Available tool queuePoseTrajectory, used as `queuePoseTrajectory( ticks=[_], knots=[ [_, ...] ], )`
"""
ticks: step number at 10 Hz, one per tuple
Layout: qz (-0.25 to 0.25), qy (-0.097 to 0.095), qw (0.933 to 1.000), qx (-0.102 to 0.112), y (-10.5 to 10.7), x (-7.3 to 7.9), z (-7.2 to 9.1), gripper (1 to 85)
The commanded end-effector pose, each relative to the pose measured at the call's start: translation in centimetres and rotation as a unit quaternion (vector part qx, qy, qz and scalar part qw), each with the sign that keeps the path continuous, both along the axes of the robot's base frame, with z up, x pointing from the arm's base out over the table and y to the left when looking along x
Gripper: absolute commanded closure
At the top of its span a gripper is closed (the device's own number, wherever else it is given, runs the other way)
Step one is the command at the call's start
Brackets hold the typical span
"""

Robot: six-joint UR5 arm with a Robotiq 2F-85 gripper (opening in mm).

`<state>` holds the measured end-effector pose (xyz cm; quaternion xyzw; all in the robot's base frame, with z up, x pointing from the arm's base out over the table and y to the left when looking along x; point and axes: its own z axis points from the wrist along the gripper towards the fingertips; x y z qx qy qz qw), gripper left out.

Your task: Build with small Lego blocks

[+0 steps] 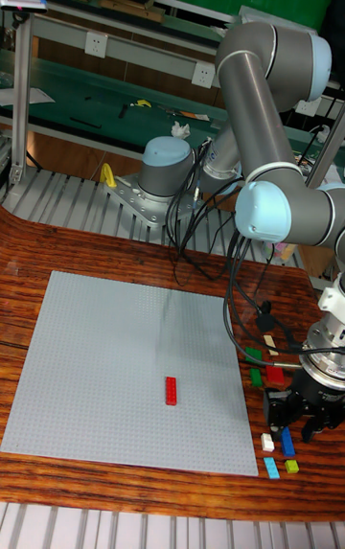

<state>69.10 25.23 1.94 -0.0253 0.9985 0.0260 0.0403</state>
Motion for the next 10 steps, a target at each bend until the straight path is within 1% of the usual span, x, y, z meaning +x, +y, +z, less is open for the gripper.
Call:
queuePoseTrajectory(
  ticks=[1, 4, 5, 6, 7, 9, 10],
  knots=[
    [-0.002, 0.001, 1.0, 0.009, 0.5, -0.3, -0.2, 34.7],
    [-0.007, -0.002, 0.9998, 0.016, 0.8, -0.2, -0.1, 35.3],
    [-0.016, -0.003, 0.9998, 0.014, 1.2, -0.2, -0.2, 40.3],
    [-0.019, -0.003, 0.9997, 0.014, 1.3, -0.3, -0.3, 42.7],
    [-0.019, -0.003, 0.9996, 0.019, 1.5, -0.4, -0.2, 44.0],
    [-0.016, -0.005, 0.9996, 0.022, 1.6, -0.4, 0.0, 44.7],
    [-0.01, -0.008, 0.9997, 0.02, 1.5, -0.3, 0.0, 44.7]
  ],
)
